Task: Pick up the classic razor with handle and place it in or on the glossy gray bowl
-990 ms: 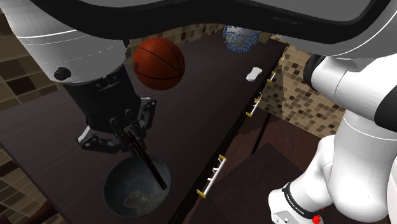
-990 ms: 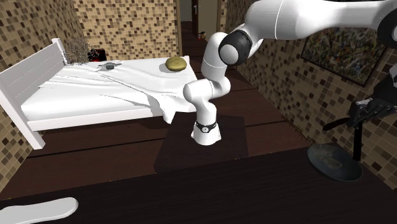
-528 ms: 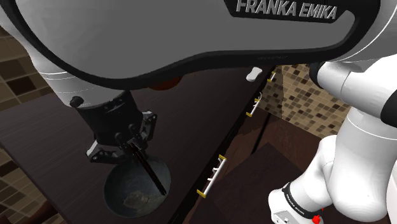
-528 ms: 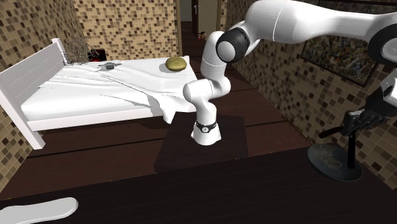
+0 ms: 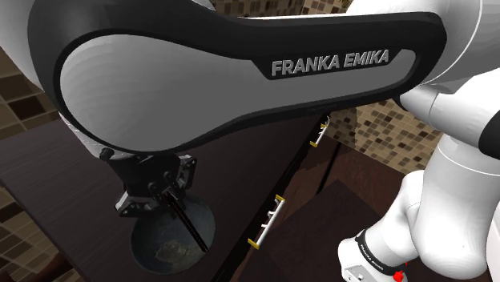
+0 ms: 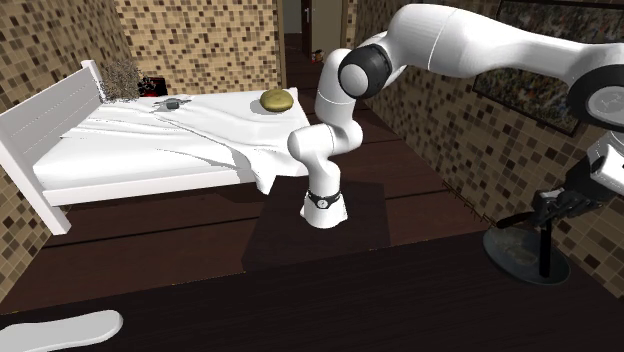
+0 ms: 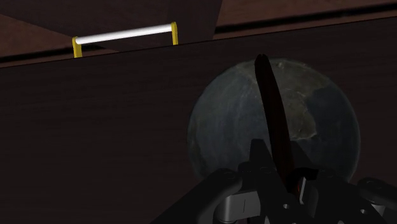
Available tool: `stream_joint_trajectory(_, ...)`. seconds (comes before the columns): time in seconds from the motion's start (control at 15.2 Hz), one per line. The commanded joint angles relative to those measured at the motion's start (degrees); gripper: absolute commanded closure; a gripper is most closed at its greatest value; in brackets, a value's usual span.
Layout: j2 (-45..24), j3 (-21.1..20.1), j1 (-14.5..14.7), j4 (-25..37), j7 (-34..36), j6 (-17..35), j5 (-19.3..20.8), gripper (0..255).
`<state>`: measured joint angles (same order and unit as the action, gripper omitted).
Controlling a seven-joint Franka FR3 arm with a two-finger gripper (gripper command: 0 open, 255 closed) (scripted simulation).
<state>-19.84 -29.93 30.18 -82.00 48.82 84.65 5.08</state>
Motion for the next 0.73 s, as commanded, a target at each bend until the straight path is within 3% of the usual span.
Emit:
stream_joint_trajectory(0.0,0.08,-0.01,-0.03,-0.36,0.01,0.31,-0.03,255)
stream_joint_trajectory(0.33,0.07,-0.01,-0.02,-0.34,0.01,0.30,-0.03,255)
stream_joint_trajectory(0.4,0.07,-0.01,-0.02,-0.34,0.01,0.30,-0.03,0)
stream_joint_trajectory(0.66,0.07,-0.01,-0.02,-0.34,0.01,0.30,-0.03,0)
